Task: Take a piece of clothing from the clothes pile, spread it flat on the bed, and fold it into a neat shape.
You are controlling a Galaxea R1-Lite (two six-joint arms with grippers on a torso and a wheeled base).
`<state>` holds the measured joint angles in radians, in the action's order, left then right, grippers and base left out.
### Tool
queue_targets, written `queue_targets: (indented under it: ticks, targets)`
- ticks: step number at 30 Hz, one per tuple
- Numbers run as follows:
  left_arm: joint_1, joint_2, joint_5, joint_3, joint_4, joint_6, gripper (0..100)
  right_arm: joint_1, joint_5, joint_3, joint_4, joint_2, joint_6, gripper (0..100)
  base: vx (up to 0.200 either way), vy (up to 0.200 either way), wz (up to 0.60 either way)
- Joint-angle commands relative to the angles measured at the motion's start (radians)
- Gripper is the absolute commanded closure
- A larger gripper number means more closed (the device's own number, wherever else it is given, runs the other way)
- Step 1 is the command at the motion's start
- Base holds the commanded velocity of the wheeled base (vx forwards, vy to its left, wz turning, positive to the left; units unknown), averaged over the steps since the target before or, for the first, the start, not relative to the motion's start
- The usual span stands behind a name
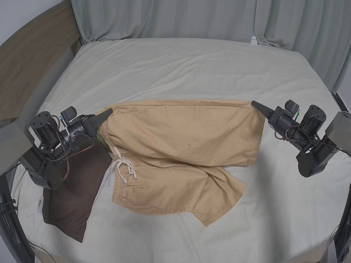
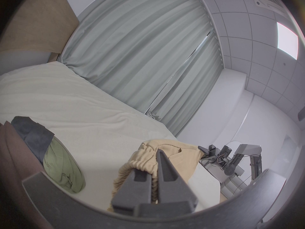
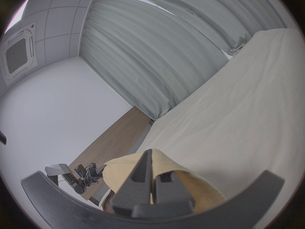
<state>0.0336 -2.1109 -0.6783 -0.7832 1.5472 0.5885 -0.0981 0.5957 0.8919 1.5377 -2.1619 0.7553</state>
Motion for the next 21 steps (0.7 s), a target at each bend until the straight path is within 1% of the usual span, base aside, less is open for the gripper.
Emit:
queue_targets:
  ticks: [1, 6, 13, 17, 21]
  targets:
    - [0.003, -0.086, 0.023, -0.074, 0.001, 0.04, 100, 0.005, -0.002, 0.114, -0.001, -0.113, 0.016, 100, 0.0, 0.0, 0.0]
    - [0.006, -0.141, 0.039, -0.142, 0.001, 0.057, 100, 0.005, -0.002, 0.203, -0.005, -0.164, 0.048, 100, 0.0, 0.0, 0.0]
    - [0.014, -0.215, 0.046, -0.22, 0.001, 0.086, 100, 0.005, -0.002, 0.315, -0.01, -0.246, 0.048, 100, 0.0, 0.0, 0.0]
    - [0.014, -0.239, 0.048, -0.263, 0.001, 0.137, 100, 0.006, -0.001, 0.363, -0.013, -0.28, 0.048, 100, 0.0, 0.0, 0.0]
    - [0.014, -0.267, 0.048, -0.309, 0.001, 0.148, 100, 0.006, -0.002, 0.4, -0.045, -0.289, 0.048, 100, 0.0, 0.0, 0.0]
